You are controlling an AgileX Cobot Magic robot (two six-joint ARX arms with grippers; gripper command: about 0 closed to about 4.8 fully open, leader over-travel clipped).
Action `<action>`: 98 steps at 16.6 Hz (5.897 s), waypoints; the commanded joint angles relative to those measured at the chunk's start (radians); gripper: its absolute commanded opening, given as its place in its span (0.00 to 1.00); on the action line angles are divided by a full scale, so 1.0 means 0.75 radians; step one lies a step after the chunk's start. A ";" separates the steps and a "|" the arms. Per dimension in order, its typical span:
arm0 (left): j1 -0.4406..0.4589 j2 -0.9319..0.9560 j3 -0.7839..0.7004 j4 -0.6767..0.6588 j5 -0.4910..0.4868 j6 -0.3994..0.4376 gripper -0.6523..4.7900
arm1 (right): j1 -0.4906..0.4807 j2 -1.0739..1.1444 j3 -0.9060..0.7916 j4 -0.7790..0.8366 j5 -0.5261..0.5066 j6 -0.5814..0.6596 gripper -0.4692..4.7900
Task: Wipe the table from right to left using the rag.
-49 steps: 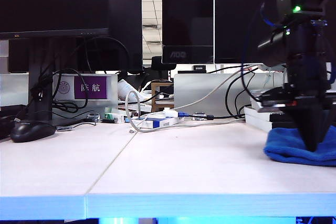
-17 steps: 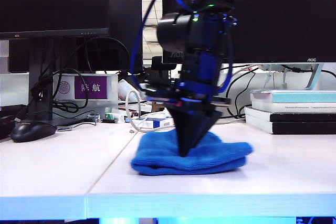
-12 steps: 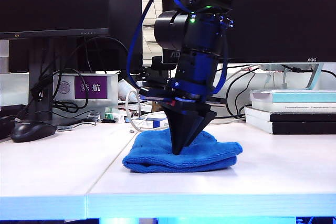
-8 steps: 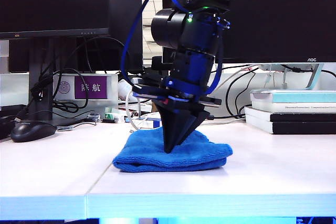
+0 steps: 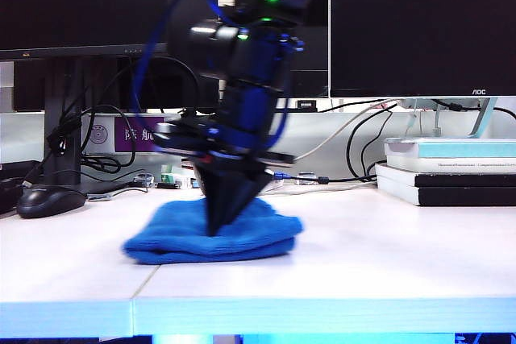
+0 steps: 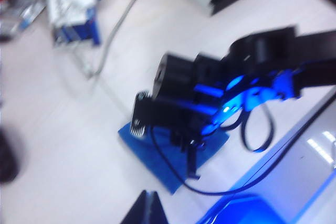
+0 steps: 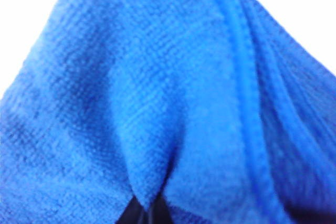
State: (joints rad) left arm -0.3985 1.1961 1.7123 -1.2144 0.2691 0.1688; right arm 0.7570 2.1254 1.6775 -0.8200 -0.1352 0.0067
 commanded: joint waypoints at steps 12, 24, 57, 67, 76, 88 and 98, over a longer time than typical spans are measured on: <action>0.000 -0.089 0.010 -0.081 -0.099 -0.002 0.11 | 0.146 0.351 0.530 -0.161 -0.021 -0.015 0.08; 0.000 -0.117 0.010 -0.121 -0.100 -0.002 0.11 | 0.266 0.484 0.698 -0.146 -0.003 -0.008 0.08; 0.369 -0.058 -0.027 -0.154 -0.297 -0.067 0.11 | 0.355 0.549 0.878 -0.187 0.154 0.005 0.08; 0.769 0.003 -0.519 0.129 0.379 0.055 0.11 | 0.349 0.549 0.938 -0.209 0.152 0.006 0.08; 0.907 0.127 -0.979 0.504 0.541 0.045 0.11 | 0.348 0.549 0.937 -0.220 0.150 0.006 0.08; 0.939 0.341 -1.015 0.630 0.630 0.082 0.11 | 0.332 0.516 0.939 -0.267 0.147 0.006 0.57; 0.937 0.349 -1.015 0.658 0.700 0.083 0.11 | 0.332 0.448 1.032 -0.300 -0.002 0.005 0.57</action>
State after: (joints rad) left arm 0.3061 1.4544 0.9504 -0.7406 0.7475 0.2314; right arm 1.0050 2.4702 2.4489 -1.0451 -0.1322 0.0109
